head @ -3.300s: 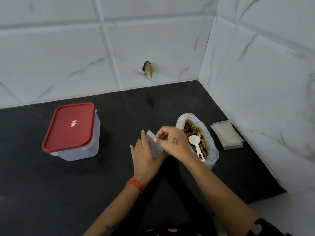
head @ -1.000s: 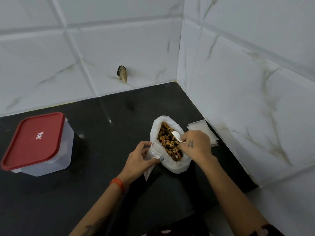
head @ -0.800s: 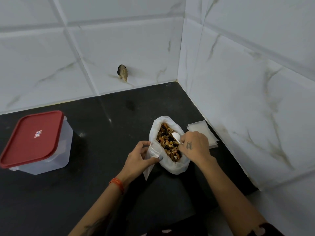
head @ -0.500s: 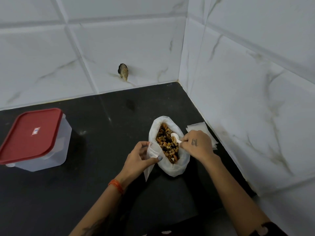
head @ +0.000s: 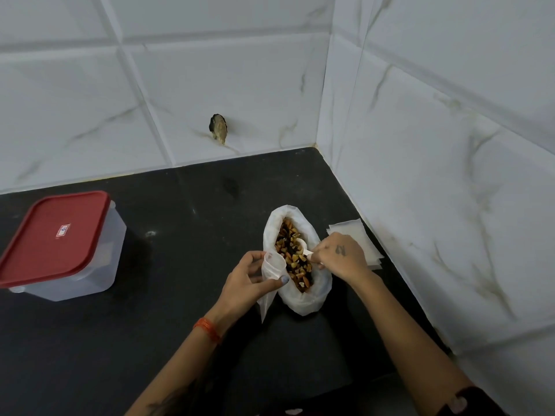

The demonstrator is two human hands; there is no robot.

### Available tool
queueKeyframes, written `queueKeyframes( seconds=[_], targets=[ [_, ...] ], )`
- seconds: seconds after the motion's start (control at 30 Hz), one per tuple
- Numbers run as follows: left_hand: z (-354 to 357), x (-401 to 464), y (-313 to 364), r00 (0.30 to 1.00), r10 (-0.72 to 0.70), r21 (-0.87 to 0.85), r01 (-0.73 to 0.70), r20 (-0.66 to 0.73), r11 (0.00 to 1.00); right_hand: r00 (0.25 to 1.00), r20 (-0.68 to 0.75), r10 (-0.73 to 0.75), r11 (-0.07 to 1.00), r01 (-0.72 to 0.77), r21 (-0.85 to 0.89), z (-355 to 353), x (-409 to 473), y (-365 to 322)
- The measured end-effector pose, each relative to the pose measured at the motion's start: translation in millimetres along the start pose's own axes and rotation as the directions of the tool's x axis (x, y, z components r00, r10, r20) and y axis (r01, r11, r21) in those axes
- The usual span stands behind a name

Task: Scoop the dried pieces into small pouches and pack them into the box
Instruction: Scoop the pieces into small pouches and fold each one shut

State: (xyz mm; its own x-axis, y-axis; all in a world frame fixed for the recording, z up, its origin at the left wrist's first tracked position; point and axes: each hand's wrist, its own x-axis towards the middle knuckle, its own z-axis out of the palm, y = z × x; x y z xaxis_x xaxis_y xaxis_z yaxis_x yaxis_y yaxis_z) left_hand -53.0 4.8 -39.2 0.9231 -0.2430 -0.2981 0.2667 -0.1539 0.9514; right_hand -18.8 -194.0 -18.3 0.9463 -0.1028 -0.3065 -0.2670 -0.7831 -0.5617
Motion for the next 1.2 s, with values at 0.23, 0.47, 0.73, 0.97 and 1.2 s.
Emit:
queueKeyframes(
  seconds=[0.23, 0.47, 0.73, 0.97, 1.2],
  targets=[
    [2.5, 0.0, -0.2, 1.0, 0.003, -0.005, -0.003, -0.018, 1.0, 0.987, 0.151, 0.059, 0.915, -0.114, 0.387, -9.2, -1.0, -0.3],
    [-2.0, -0.7, -3.8, 0.999, 0.019, 0.081, -0.015, -0.048, 0.997, 0.977, 0.188, 0.1, 0.832, -0.186, 0.523, -10.3, -3.7, 5.9],
    [-6.8, -4.1, 1.9, 0.985, 0.12, 0.344, -0.069, -0.128, 0.936, 0.977, 0.199, 0.074, 0.798, -0.177, 0.576, -15.0, -9.5, 13.0],
    [-11.9, 1.7, 16.4, 0.963, 0.216, 0.48, -0.116, -0.159, 0.87, 0.987, 0.147, 0.058, 0.768, -0.139, 0.625, -26.8, -24.7, 10.1],
    [-11.5, 8.0, 29.9, 0.958, 0.263, 0.479, -0.181, -0.11, 0.859, 0.99, 0.115, -0.083, 0.75, -0.014, 0.662, -41.5, -52.2, -16.7]
  ],
)
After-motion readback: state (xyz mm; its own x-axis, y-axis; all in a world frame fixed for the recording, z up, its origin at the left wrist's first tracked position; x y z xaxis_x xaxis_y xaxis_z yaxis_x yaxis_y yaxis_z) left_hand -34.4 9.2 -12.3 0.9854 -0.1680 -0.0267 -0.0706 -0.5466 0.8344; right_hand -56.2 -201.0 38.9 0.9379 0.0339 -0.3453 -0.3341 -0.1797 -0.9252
